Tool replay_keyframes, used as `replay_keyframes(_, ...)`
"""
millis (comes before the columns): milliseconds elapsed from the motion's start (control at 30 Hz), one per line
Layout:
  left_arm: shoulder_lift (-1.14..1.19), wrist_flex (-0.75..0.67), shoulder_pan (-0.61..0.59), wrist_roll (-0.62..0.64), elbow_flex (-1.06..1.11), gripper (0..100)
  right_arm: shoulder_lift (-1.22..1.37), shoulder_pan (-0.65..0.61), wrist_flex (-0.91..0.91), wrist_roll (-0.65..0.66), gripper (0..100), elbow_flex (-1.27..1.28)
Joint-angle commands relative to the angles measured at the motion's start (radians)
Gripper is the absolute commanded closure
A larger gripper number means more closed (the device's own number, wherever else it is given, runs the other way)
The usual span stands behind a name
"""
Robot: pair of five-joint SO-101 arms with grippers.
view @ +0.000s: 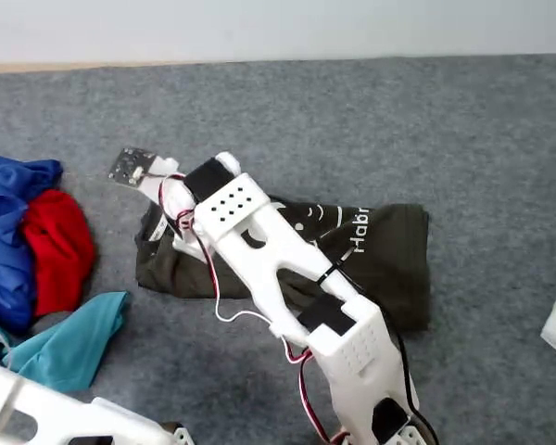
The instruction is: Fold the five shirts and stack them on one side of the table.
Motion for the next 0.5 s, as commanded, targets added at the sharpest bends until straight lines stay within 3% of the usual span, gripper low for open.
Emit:
replay_keyframes(0, -0.018, -0.018, 0.002, -0.005, -0.004, 94, -0.039, 0.018, 0.068, 0.006, 98.9, -0.034)
replay_keyframes(467, -0.018, -0.018, 0.002, -0.005, -0.004, 94, 0.211, 0.157, 0.077, 0.006, 98.9, -0.040)
